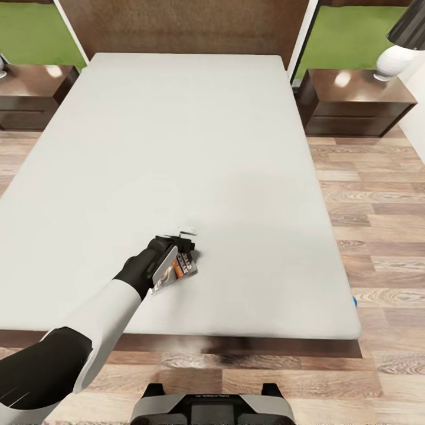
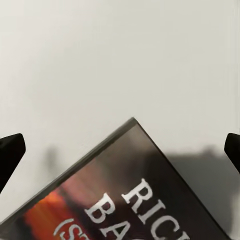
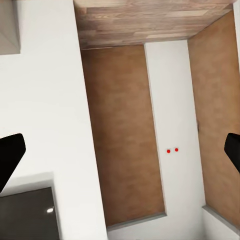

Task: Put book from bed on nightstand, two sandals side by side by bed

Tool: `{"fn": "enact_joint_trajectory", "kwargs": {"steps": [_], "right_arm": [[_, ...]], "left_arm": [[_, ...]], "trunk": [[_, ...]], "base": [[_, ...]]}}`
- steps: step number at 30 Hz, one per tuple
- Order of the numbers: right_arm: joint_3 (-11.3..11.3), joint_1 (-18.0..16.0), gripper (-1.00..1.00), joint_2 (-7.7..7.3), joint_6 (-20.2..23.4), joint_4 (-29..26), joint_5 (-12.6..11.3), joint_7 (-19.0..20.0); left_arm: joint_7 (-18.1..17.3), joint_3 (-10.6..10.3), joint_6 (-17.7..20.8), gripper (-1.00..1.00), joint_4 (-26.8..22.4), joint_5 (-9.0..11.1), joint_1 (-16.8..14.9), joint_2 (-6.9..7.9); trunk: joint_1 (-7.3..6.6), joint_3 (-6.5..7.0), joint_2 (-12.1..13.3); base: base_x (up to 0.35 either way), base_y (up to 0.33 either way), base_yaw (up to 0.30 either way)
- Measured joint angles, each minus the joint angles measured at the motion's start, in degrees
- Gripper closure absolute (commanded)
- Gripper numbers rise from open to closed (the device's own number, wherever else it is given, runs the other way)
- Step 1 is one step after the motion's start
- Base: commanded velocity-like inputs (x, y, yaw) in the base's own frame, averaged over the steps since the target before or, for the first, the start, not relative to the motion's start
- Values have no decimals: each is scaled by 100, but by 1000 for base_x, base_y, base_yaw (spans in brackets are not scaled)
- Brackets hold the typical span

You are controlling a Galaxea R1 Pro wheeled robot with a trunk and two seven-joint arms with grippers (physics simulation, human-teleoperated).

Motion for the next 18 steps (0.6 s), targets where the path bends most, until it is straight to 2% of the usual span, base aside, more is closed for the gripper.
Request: {"fn": "enact_joint_trajectory", "kwargs": {"steps": [18], "right_arm": [[4,1,-100,-8,10,0,2,0]], "left_arm": [[27,0,-5,-100,-10,11,-290,-78]], "trunk": [[0,-170,0]], "base": [[0,0,0]]}}
